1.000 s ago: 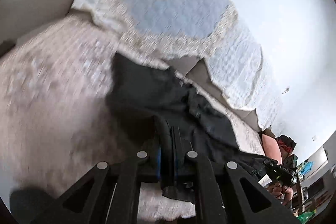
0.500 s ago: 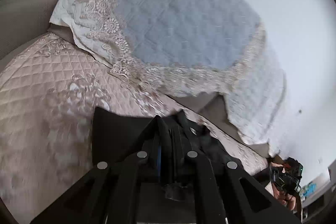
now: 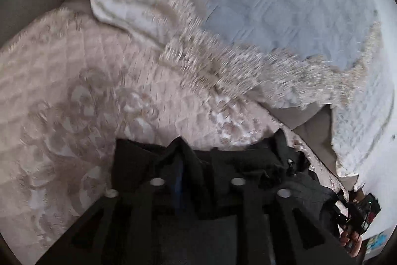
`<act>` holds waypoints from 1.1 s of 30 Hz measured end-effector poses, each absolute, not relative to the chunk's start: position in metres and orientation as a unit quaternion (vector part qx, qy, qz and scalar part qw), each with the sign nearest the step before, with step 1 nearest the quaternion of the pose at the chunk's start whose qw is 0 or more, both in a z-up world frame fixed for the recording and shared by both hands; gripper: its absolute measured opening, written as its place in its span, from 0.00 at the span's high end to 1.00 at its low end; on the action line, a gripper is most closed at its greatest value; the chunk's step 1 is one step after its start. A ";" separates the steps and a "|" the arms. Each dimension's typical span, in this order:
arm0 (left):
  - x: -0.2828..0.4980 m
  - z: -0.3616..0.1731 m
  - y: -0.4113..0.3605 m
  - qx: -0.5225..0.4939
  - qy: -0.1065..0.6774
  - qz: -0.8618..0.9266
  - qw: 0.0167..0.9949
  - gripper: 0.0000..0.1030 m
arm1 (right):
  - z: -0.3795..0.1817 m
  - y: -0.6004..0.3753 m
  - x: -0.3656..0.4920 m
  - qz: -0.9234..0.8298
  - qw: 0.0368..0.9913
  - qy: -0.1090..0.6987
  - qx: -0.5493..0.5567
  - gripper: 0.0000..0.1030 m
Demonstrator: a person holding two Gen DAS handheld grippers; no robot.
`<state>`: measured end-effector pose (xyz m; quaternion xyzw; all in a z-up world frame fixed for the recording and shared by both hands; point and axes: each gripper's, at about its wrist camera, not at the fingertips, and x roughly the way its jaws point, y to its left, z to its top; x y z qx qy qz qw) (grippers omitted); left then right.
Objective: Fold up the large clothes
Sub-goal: 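Lift the hem with both grippers and fold it toward the collar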
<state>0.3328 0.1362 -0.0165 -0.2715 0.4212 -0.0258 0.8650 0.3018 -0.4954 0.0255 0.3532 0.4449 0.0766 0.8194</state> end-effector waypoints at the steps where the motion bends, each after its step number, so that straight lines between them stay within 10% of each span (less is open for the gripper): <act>1: 0.326 -0.008 0.139 -0.267 0.409 -0.024 0.872 0.52 | 0.032 -0.500 0.293 0.083 0.825 0.431 0.356 0.46; 15: 0.199 -0.016 0.152 -0.275 0.430 0.002 0.860 0.35 | 0.034 -0.505 0.138 0.011 0.856 0.418 0.305 0.30; 29: 0.203 -0.038 0.132 -0.333 0.440 0.014 0.834 0.30 | -0.005 -0.495 0.163 -0.005 0.814 0.445 0.372 0.24; 32: 0.216 -0.047 0.138 -0.353 0.441 0.041 0.824 0.49 | -0.011 -0.498 0.179 -0.022 0.811 0.443 0.382 0.28; 33: 0.216 -0.048 0.139 -0.352 0.442 0.045 0.824 0.57 | -0.010 -0.496 0.181 -0.028 0.812 0.448 0.373 0.43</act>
